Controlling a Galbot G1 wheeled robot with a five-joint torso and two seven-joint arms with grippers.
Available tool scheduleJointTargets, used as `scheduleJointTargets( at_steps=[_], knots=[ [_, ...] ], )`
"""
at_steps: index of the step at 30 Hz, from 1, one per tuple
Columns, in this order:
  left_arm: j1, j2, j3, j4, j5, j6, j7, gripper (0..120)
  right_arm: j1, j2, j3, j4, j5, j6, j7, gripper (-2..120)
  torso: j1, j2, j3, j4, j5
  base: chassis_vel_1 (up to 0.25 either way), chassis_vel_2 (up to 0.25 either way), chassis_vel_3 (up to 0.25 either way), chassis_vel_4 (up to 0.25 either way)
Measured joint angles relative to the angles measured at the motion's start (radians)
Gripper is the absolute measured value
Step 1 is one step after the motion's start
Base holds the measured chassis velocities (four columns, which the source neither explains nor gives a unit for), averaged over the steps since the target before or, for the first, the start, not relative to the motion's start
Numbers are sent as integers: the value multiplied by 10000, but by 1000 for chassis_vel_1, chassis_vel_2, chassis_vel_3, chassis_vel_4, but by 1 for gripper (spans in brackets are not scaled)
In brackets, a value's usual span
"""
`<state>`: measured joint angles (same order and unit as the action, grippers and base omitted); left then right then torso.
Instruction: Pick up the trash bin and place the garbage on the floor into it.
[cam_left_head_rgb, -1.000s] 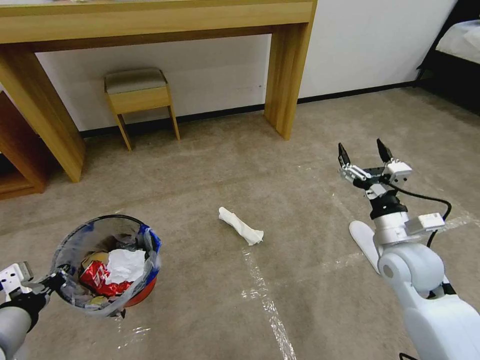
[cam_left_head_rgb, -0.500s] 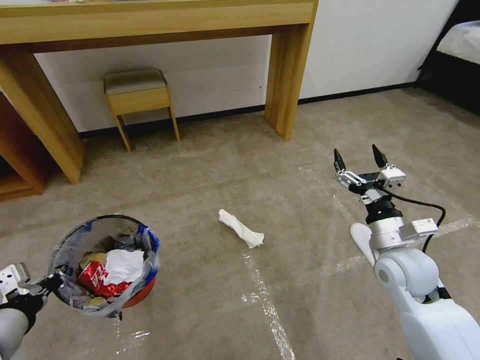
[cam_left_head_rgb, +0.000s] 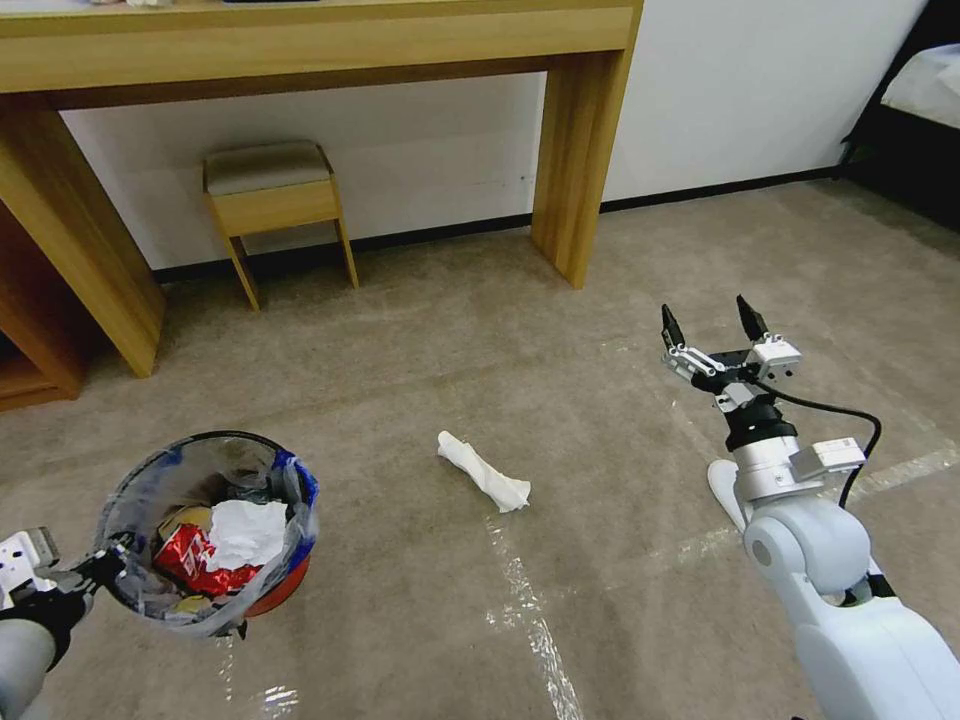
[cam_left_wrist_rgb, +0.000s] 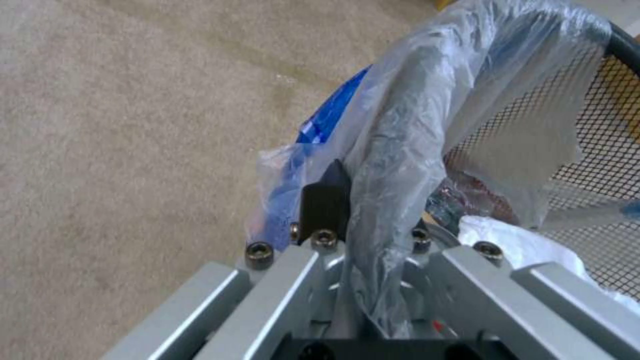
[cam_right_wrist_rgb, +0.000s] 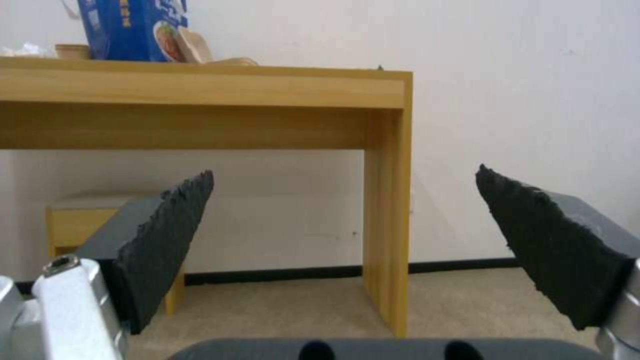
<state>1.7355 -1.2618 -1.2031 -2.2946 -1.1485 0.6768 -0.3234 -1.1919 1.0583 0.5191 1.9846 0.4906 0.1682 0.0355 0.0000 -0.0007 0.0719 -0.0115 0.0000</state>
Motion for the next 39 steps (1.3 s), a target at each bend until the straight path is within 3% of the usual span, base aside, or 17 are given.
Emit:
scheduleJointTargets(
  at_steps=[30,36,37,39],
  knots=[
    [-10,6,49,74,56,-1,12,1,192,-321,-413,-157,-227,75,-175,100,0,0,0,-1,0,-12,13,13,-13],
    [-21,-7,102,15,57,-1,12,1,400,-717,-1200,206,-439,-856,337,100,0,0,0,-1,0,0,0,0,0],
    [-24,-18,105,-17,58,-1,12,1,619,-929,-1674,485,-288,-1638,605,100,0,0,0,-3,-1,0,0,0,0],
    [-12,-19,105,-49,57,-1,11,1,889,-1045,-2049,614,-105,-2106,674,100,0,0,0,-1,0,0,0,0,0]
  ],
)
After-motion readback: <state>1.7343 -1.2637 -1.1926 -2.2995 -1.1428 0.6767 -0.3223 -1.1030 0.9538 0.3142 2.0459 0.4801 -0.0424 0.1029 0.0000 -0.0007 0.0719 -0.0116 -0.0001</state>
